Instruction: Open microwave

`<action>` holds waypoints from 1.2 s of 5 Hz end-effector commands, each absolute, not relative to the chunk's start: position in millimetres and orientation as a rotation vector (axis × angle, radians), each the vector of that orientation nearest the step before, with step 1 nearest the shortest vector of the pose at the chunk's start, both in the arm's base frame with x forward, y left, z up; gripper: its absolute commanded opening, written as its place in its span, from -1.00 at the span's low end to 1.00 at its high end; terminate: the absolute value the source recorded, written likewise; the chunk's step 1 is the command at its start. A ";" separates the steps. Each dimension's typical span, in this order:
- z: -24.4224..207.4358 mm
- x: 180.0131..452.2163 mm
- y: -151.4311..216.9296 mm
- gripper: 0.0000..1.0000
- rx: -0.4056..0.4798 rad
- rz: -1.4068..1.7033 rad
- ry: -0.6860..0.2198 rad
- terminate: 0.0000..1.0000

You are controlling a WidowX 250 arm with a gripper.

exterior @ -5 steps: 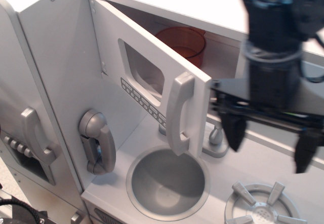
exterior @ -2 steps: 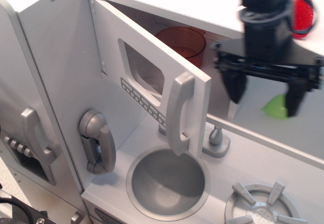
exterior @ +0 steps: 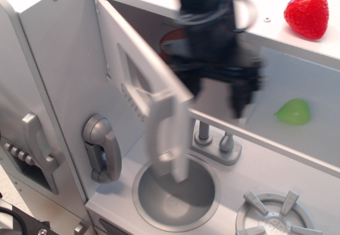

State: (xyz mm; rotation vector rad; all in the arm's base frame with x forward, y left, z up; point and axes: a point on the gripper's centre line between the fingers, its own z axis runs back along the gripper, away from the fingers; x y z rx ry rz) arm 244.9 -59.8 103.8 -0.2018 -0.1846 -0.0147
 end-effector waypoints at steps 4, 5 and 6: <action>132.6 153.1 35.8 1.00 -0.174 -0.044 -0.168 -1.00; 148.2 161.0 13.0 1.00 -0.201 -0.027 -0.158 -1.00; 160.7 172.5 -13.8 1.00 -0.213 -0.015 -0.162 -1.00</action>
